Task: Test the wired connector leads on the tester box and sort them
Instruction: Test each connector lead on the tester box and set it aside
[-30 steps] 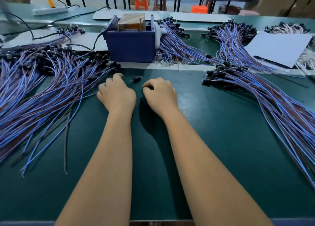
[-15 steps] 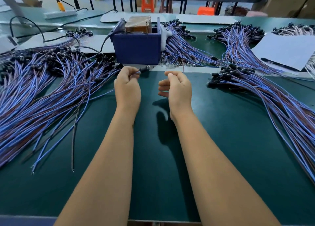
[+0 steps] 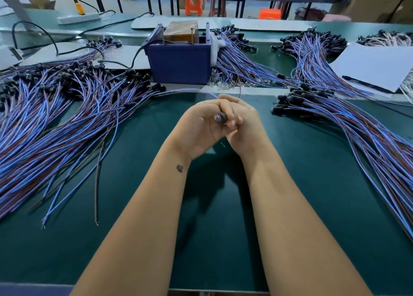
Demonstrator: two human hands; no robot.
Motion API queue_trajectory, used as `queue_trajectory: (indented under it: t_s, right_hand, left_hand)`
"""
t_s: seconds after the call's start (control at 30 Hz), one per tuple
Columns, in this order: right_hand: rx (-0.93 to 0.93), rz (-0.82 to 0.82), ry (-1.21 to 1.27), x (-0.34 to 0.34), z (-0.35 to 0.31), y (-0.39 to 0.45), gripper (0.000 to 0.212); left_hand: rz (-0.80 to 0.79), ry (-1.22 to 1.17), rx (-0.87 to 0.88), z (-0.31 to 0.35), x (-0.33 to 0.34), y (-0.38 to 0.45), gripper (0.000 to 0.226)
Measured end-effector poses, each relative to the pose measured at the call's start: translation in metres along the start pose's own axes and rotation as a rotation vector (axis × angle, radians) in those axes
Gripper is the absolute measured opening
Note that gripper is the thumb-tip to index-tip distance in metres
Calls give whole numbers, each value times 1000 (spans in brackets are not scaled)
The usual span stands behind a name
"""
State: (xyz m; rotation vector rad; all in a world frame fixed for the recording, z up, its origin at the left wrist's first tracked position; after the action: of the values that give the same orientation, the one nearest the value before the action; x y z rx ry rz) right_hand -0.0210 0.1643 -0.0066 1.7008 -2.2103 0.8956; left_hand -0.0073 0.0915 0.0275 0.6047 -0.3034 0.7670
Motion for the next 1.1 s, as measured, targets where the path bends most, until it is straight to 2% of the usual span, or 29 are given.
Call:
queue_trajectory:
  t_s: [0.07, 0.13, 0.23, 0.3, 0.37, 0.5, 0.57, 0.67, 0.8, 1.1]
  right_hand:
    - [-26, -15, 1, -2, -2, 0, 16]
    - [-44, -59, 60, -2, -3, 0, 18]
    - [-93, -77, 94, -1, -9, 0, 18]
    - [-109, -74, -1, 4, -9, -1, 17]
    - [-128, -79, -153, 11, -7, -4, 16]
    - [-163, -37, -541, 28, 7, -6, 10]
    - [-167, -15, -628, 32, 11, -5, 8]
    - [-197, 25, -649, 32, 10, -6, 7]
    - [-248, 86, -655, 29, 7, -5, 18]
    - [-304, 153, -720, 27, 5, -7, 15]
  left_hand:
    - [7, -23, -35, -1, -6, -2, 46]
    - [78, -66, -46, 1, -18, -2, 39]
    - [322, 101, -11, 5, -51, -2, 40]
    - [545, 280, 12, 9, -75, -8, 38]
    - [676, 389, 43, 12, -87, -11, 33]
    - [700, 443, 116, 17, -89, -10, 23]
    - [696, 498, 135, 20, -88, -12, 20]
    - [668, 496, 127, 21, -86, -12, 15]
    - [629, 483, 120, 21, -83, -11, 12]
    - [689, 535, 101, 17, -90, -13, 16]
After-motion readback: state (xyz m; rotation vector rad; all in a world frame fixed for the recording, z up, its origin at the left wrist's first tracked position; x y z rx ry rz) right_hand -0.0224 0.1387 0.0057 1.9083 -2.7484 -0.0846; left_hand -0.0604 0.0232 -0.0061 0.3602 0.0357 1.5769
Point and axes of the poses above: each hand's wrist, its own y-axis towards the middle knuckle, its own x-axis out of the palm, z = x × y, the point moved 8 cm from there along y, towards the middle knuckle, and after that the axes turned 15 degrees about x, right-handed, at the moved point
